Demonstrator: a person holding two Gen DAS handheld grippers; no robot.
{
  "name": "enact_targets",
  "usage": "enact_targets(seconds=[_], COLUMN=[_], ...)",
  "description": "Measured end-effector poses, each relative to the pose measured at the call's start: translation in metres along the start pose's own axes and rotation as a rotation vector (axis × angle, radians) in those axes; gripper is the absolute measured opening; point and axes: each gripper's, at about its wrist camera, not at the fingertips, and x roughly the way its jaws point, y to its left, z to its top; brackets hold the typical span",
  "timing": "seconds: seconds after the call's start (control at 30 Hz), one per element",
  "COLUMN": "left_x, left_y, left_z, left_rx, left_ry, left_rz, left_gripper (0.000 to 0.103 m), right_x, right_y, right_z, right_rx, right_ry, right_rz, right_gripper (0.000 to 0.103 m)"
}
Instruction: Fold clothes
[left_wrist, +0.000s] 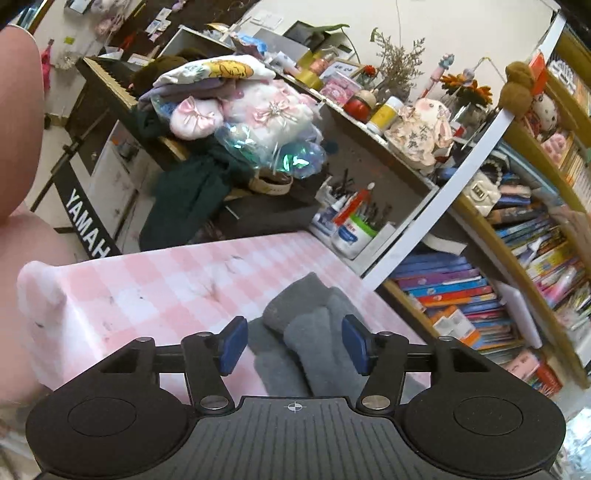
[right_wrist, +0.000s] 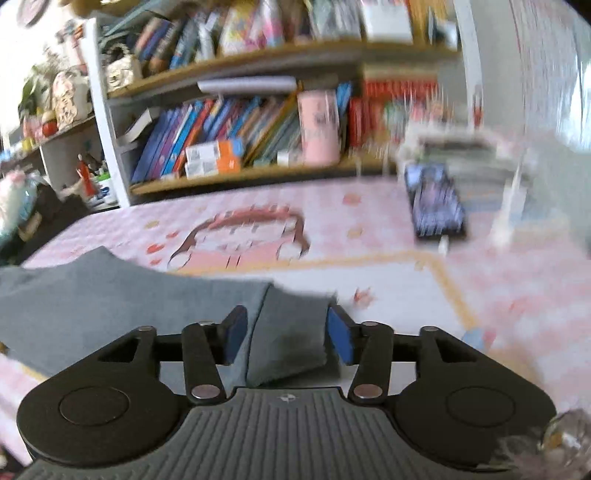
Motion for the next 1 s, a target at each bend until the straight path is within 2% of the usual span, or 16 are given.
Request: enact_targets(seconds=[0.1,0.2,0.27,0.33,0.43,0.5,0.57,0.63,0.77,0.8,0.97,1.0], left_x=[0.008,0.017,0.024,0.029,0.035,0.04,0.039,0.03,0.003,0.0,0.018,0.02], left_y=[0.001,0.001,-0.001,-0.003,-0.004,0.003,0.01,0.01,-0.008,-0.008,0.009,0.012], left_z=[-0.004,-0.008,-0.01,-0.012,-0.011,-0.012,-0.016,-0.019,-0.015,-0.014,-0.018,-0.02], left_rx=[-0.005,-0.002,0.004,0.004,-0.023,-0.073,-0.137,-0.152,-0.048,-0.05,-0.11,-0.123], left_ry=[0.031,0.055,0.067,0.076,0.087,0.108,0.089,0.028,-0.066,-0.072,0.043,0.055], left_rz=[0.011,0.016,0.015,0.013,-0.002,-0.037,-0.108,-0.188,-0.27,-0.265,-0.098,-0.084], left_gripper=[0.056,0.056,0.056,0.053,0.048,0.025,0.017,0.014,0.014,0.014,0.016,0.022], right_x=[-0.004,-0.005,0.002,0.013,0.032,0.045,0.053,0.059,0.061,0.061,0.062,0.062], right_y=[0.022,0.048,0.064,0.079,0.102,0.113,0.122,0.13,0.139,0.14,0.144,0.145], right_z=[-0.003,-0.004,-0.004,-0.005,-0.01,-0.013,-0.018,-0.022,-0.03,-0.03,-0.032,-0.033], right_rx=[-0.101,-0.182,-0.2,-0.2,-0.192,-0.159,-0.147,-0.148,-0.19,-0.196,-0.235,-0.243], right_ry=[-0.062,-0.087,-0.062,-0.023,0.028,0.064,0.099,0.133,0.157,0.157,0.15,0.148], right_rz=[0.021,0.073,0.136,0.195,0.247,0.274,0.293,0.303,0.295,0.294,0.285,0.284], right_gripper=[0.051,0.05,0.044,0.029,0.023,0.023,0.023,0.023,0.023,0.023,0.024,0.025])
